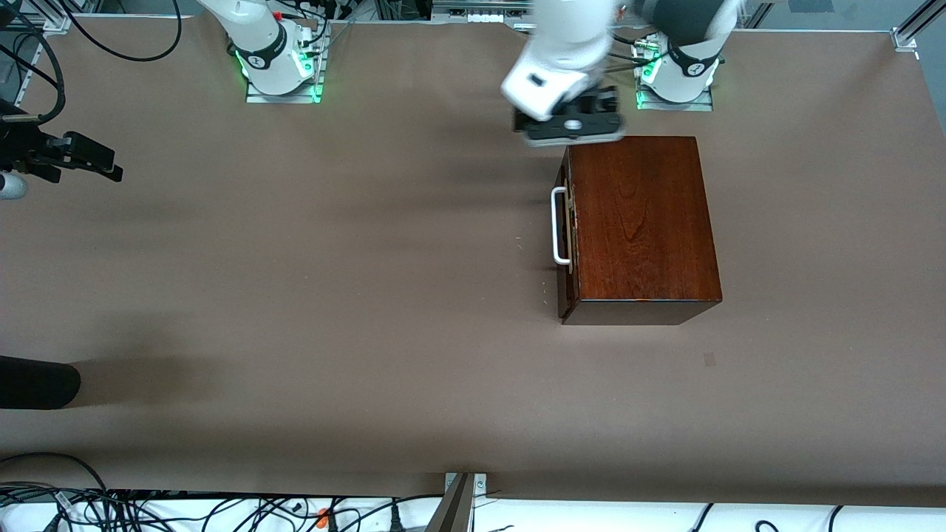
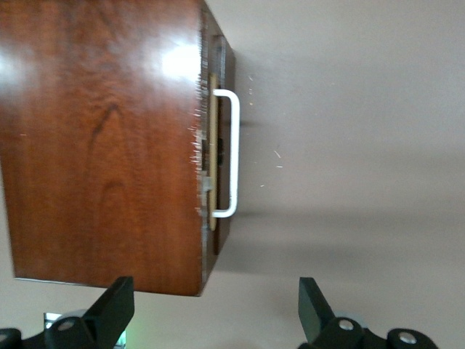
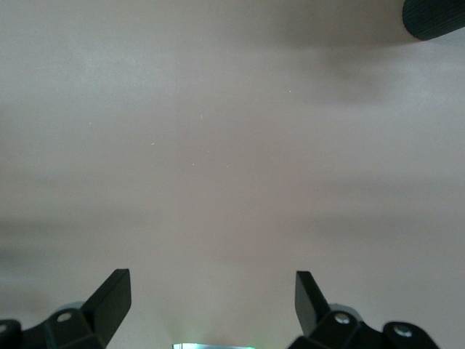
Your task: Open drawer, take yellow block, close drawer
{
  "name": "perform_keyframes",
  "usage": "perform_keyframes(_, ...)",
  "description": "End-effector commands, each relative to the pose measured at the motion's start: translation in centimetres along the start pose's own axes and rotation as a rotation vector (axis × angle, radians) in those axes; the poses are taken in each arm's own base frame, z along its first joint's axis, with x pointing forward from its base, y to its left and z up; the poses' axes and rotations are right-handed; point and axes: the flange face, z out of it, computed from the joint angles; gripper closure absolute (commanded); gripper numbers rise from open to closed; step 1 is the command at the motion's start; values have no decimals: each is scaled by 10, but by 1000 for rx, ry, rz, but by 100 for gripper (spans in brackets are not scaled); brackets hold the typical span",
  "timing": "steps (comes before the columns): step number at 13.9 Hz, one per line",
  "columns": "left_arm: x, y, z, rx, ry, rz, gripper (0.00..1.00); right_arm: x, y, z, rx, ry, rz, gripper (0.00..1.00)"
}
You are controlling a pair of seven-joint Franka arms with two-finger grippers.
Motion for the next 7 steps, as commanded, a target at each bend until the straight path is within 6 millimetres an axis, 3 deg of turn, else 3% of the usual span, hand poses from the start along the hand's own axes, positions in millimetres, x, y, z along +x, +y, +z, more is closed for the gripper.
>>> perform_keyframes(1, 26, 13, 17, -7, 20, 14, 0, -1, -1, -3, 15, -1, 9, 0)
perform_keyframes(7, 55, 21, 84, 66, -33, 149, 0, -1, 0, -2, 16, -2, 11, 0)
